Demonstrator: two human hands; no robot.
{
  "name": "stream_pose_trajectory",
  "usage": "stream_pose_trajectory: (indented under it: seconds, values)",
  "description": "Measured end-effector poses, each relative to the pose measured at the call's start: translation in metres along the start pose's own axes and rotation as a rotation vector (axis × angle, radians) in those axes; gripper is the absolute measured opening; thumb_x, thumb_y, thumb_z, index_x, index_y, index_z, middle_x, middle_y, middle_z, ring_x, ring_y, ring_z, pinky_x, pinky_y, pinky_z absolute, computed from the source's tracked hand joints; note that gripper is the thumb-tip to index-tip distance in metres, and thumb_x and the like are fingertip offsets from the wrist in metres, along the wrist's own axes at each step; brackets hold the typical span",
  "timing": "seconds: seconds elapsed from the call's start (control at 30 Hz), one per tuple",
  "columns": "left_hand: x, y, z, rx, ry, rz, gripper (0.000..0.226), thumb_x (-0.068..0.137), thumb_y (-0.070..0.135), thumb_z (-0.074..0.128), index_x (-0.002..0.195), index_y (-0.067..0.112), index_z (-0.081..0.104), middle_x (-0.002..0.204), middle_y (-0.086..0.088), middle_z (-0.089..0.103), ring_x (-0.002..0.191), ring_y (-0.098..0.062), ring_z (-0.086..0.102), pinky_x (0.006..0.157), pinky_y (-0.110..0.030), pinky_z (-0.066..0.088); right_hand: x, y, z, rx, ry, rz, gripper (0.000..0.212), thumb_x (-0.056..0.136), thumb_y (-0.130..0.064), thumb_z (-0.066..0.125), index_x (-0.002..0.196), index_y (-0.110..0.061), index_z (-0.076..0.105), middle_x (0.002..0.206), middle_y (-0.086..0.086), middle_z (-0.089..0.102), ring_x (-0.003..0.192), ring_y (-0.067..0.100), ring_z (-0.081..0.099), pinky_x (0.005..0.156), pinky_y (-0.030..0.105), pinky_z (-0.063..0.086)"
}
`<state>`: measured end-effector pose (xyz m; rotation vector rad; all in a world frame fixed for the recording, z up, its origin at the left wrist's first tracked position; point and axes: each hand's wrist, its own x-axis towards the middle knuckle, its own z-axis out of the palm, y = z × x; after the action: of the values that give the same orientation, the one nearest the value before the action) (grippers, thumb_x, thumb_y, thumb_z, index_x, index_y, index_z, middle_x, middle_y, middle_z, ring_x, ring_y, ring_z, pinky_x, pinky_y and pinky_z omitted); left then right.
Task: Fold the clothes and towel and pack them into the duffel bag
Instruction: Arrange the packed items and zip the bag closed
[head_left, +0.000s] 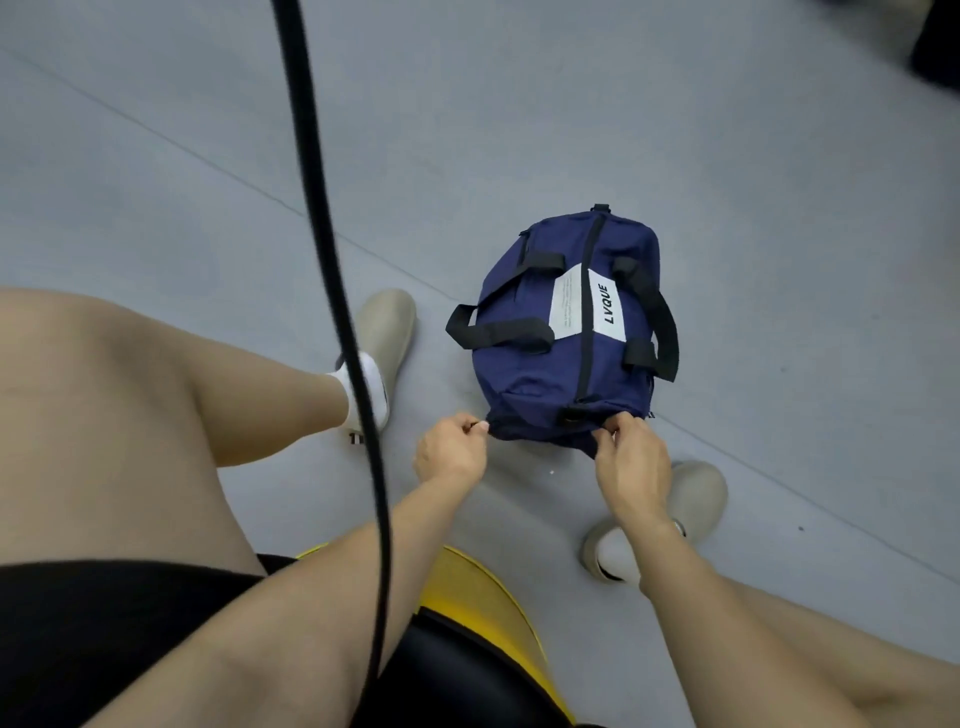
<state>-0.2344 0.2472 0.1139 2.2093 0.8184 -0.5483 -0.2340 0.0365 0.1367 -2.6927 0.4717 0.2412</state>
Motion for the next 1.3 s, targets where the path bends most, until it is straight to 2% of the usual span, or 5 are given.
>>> stream_pose_trajectory:
  seconds: [0.3,0.43,0.63,1.0,1.3]
  values:
    - [0.014,-0.006,-0.007,-0.133,-0.077,0.118,0.017,0.095,0.038,0.063,0.081,0.031,0.068,0.086,0.000,0.073,0.086,-0.025,0.065,0.079,-0.034,0.052,-0.024,-0.074,0.009,-0.310,0.075,-0.706,0.033,0.084,-0.028,0.075,0.115,-0.027,0.065,0.112,0.003,0.058,0.097,0.028,0.054,0.075,0.039,0.043]
    - [0.016,-0.008,-0.010,-0.151,-0.080,0.170,0.017,0.095,0.038,0.062,0.085,0.028,0.071,0.083,0.004,0.071,0.083,-0.022,0.063,0.076,-0.034,0.051,-0.006,-0.095,0.021,-0.560,-0.044,-0.725,0.034,0.082,-0.023,0.073,0.114,-0.023,0.063,0.165,0.013,0.018,0.151,0.040,0.010,0.115,0.062,0.016]
    - [0.025,-0.009,-0.006,-0.177,-0.045,0.135,0.016,0.095,0.041,0.060,0.081,0.035,0.066,0.081,0.008,0.069,0.081,-0.019,0.063,0.074,-0.032,0.049,0.018,-0.083,0.030,-0.540,-0.015,-0.677,0.021,0.067,-0.019,0.088,0.080,-0.019,0.072,0.142,0.015,0.052,0.141,0.040,0.036,0.112,0.059,0.029]
    - [0.079,-0.022,0.024,-0.138,-0.110,-0.232,0.022,0.092,0.038,0.065,0.076,0.023,0.063,0.096,-0.010,0.072,0.090,-0.030,0.064,0.078,-0.030,0.048,0.007,-0.081,0.042,-0.196,0.128,-0.433,0.011,0.087,-0.027,0.074,0.095,-0.021,0.077,0.131,0.009,0.061,0.132,0.034,0.046,0.111,0.053,0.032]
    - [0.108,-0.024,0.016,0.137,-0.140,-0.044,0.024,0.098,0.040,0.058,0.107,0.022,0.072,0.104,-0.005,0.073,0.103,-0.029,0.065,0.080,-0.029,0.045,0.003,-0.076,0.050,-0.149,0.136,-0.429,0.012,0.086,-0.028,0.076,0.097,-0.023,0.077,0.130,0.005,0.061,0.131,0.032,0.045,0.107,0.054,0.036]
